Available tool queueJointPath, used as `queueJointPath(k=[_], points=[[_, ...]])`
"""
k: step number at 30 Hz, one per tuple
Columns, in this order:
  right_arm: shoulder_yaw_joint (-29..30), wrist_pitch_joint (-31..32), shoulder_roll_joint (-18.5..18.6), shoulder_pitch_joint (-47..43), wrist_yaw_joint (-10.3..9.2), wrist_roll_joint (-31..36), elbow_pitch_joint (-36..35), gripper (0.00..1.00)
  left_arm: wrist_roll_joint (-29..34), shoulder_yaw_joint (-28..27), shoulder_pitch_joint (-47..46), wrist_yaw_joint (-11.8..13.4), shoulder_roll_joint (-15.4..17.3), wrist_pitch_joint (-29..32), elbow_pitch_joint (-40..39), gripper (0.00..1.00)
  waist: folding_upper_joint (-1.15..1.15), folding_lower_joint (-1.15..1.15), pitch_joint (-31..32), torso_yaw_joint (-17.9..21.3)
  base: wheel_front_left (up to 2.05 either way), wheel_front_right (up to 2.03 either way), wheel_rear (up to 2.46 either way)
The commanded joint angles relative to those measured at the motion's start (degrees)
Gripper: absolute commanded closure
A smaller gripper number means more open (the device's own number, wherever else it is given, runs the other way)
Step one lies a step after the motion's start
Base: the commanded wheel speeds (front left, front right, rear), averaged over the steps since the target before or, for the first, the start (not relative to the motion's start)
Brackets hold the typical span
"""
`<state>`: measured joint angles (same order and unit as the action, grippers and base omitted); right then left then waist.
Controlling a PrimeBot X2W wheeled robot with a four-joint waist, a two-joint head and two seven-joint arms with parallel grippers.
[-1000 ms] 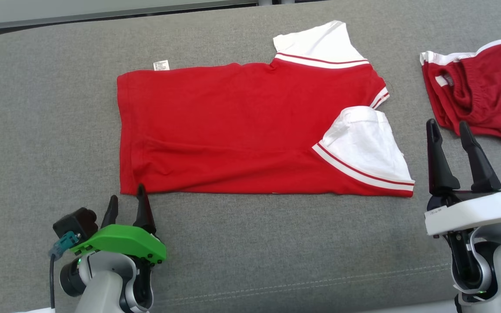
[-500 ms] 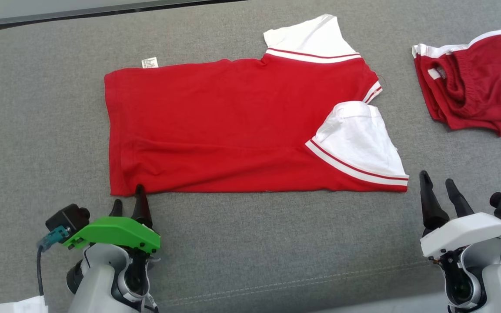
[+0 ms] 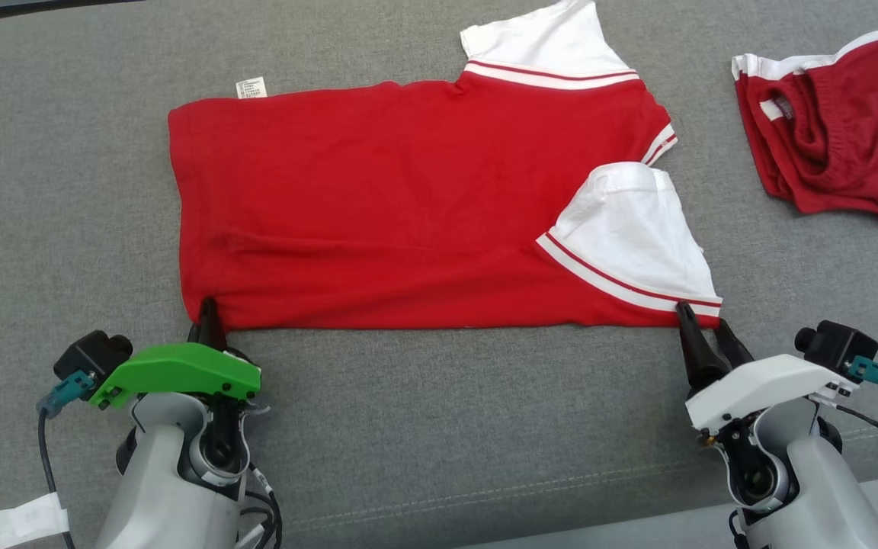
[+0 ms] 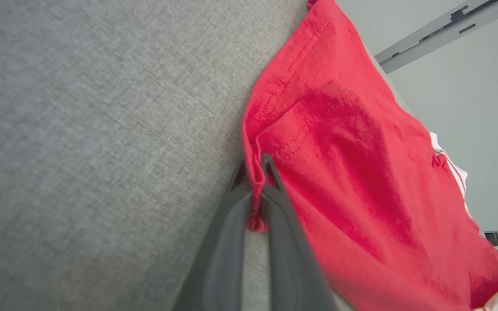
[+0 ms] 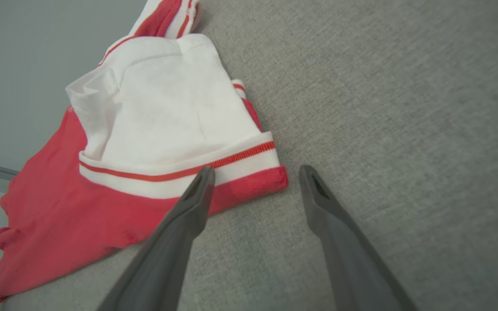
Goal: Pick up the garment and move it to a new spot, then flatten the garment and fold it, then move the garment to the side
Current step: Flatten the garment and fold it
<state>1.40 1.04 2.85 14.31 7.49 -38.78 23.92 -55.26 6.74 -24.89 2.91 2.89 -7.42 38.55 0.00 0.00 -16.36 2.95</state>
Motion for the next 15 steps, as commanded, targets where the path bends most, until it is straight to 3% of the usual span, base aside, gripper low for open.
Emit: queueJointPath(k=[1, 7, 9, 11, 12, 15], points=[[-0.41, -0.18, 0.11, 0.86, 0.0, -0.26, 0.97, 0.0, -0.71, 0.22, -0.7, -0.4, 0.05, -0.26, 0.58, 1.0, 0.0, 0.0, -0.21, -0.14, 0.0, 0.0, 0.0], [-3.94, -1.67, -0.05, 4.14, 0.0, -4.03, 5.76, 0.0, -3.76, 1.68, -1.85, -1.52, 0.04, -2.32, 2.8, 1.0, 0.0, 0.0, -0.56, -0.91, 0.0, 0.0, 0.0], [-5.08, -3.06, -0.09, 5.1, 0.0, -5.07, 5.87, 0.56, -4.67, 1.83, -1.93, -2.05, 0.04, -3.27, 3.29, 1.0, 0.0, 0.0, -0.47, -1.17, 0.0, 0.0, 0.0], [-5.77, -4.53, 0.04, 5.81, 0.0, -6.11, 5.93, 0.93, -5.54, 1.86, -1.71, -3.06, 0.05, -4.05, 3.46, 1.0, 0.0, 0.0, -0.27, -1.38, 0.0, 0.0, 0.0], [-6.04, -5.1, 0.37, 6.07, 0.0, -6.58, 6.1, 1.0, -5.93, 1.94, -1.47, -3.63, 0.05, -4.36, 3.4, 1.0, 0.0, 0.0, -0.13, -1.48, 0.0, 0.0, 0.0], [-7.0, -6.74, 1.46, 6.9, 0.0, -8.09, 6.02, 1.0, -6.98, 2.57, -0.4, -5.35, 0.05, -4.94, 2.76, 1.0, 0.0, 0.0, 0.39, -1.78, 0.0, 0.0, 0.0]])
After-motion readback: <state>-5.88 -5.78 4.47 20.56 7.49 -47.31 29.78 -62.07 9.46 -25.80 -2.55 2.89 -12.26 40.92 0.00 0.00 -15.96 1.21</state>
